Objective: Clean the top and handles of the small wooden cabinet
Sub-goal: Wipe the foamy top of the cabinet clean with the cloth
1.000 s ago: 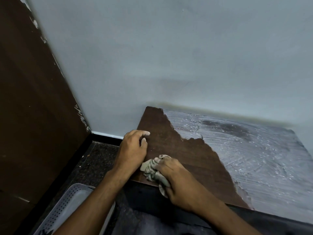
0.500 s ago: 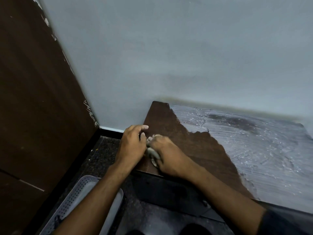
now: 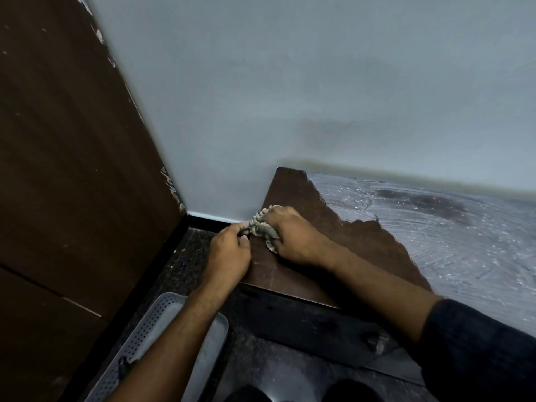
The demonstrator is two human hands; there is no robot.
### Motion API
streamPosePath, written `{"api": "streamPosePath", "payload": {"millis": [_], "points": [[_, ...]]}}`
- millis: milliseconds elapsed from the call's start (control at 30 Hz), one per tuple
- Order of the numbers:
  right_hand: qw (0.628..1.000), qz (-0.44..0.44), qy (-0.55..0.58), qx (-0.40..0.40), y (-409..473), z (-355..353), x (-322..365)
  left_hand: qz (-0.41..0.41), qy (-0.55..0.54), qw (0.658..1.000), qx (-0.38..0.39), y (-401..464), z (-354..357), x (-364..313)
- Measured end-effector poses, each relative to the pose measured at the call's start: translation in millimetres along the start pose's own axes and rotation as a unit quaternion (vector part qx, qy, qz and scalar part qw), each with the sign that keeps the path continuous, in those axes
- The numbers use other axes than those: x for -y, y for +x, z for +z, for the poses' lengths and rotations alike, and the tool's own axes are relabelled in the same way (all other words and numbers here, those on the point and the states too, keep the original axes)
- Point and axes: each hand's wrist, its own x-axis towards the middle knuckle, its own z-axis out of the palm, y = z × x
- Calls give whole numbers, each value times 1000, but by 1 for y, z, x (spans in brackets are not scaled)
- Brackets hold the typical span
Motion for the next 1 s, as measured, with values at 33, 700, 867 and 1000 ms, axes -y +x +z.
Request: {"api": "streamPosePath", "payload": {"millis": [33, 700, 867, 1000], "points": [[1000, -6, 1, 5, 1, -3, -3, 0, -3, 1000, 3, 1, 1, 0], [997, -65, 29, 43, -72, 12, 65, 70, -132, 988, -33, -2, -19, -11], [997, 61, 53, 10, -83, -31, 10, 194, -49, 978, 55, -17, -12, -5], [993, 114, 24, -7, -80, -27, 16, 198, -28, 979, 47, -18, -5, -12]]}}
